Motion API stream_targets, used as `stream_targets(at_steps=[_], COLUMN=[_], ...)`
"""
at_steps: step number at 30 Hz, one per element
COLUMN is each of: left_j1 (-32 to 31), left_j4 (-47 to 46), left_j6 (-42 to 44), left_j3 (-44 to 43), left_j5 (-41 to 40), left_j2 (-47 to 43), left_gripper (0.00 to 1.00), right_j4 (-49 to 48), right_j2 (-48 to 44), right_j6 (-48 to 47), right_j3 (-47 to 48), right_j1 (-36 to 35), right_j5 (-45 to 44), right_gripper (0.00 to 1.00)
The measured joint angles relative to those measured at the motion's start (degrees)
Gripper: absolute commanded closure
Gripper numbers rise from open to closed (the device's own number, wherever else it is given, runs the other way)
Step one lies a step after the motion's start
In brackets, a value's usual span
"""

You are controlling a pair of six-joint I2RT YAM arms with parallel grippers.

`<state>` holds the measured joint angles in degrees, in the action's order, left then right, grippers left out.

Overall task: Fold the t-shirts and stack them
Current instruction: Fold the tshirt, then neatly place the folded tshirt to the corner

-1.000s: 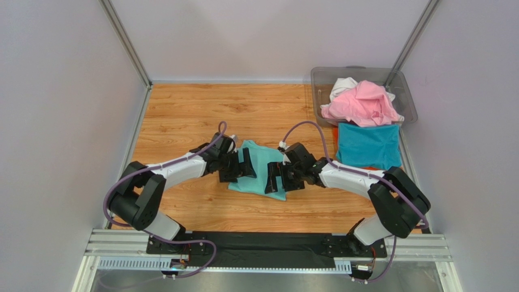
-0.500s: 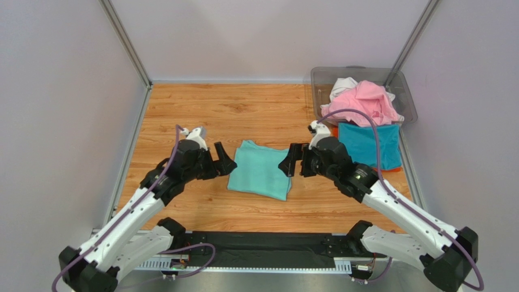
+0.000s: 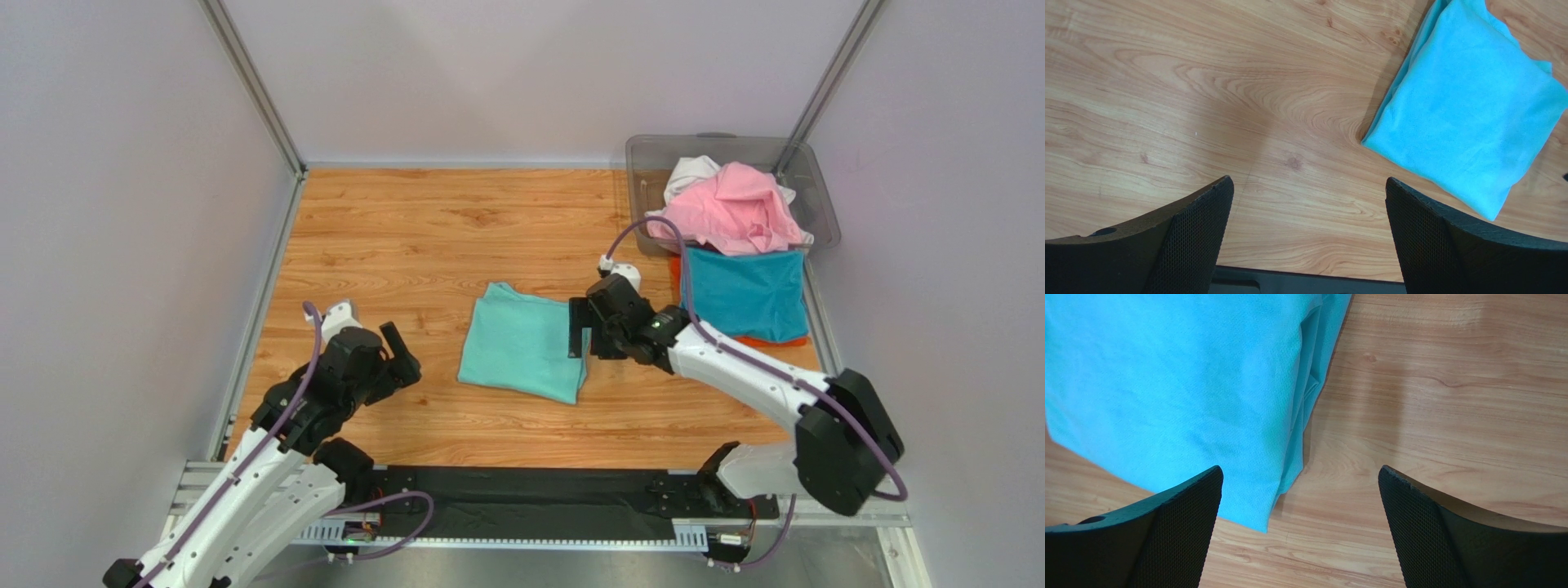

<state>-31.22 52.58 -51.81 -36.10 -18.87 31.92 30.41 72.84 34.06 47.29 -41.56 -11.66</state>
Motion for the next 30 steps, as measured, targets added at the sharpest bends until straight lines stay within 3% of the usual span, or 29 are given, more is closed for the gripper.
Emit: stream_targets(at_steps=[11, 20, 21, 24, 30], left_j1=[0.0, 0.0, 0.0, 0.0, 0.0], left_j4=[0.1, -0.2, -0.2, -0.4, -0.7], left_j6=[-0.5, -0.5, -0.5, -0.5, -0.4], left_j3=[0.5, 1.8, 1.9, 1.9, 1.9], left_j5=[-0.9, -0.7, -0.7, -0.7, -0.7], left_j2=[-0.4, -0.1, -0.1, 0.2, 0.3], left_gripper=[0.0, 0.0, 0.0, 0.0, 0.0], right_j4=[-2.6, -4.5, -4.7, -5.4, -9.2], right_j2=[21.5, 26.4, 26.6, 27.4, 29.2], right_j6=[1.6, 2.1, 2.1, 2.2, 3.0], right_j3=[9.7, 11.4, 11.5, 12.1, 13.0], right_j1=[1.7, 1.9, 1.9, 1.9, 1.9], right_j5=[-0.2, 0.9, 1.1, 1.3, 3.5], right_gripper=[0.2, 0.3, 0.34, 0.56, 0.84])
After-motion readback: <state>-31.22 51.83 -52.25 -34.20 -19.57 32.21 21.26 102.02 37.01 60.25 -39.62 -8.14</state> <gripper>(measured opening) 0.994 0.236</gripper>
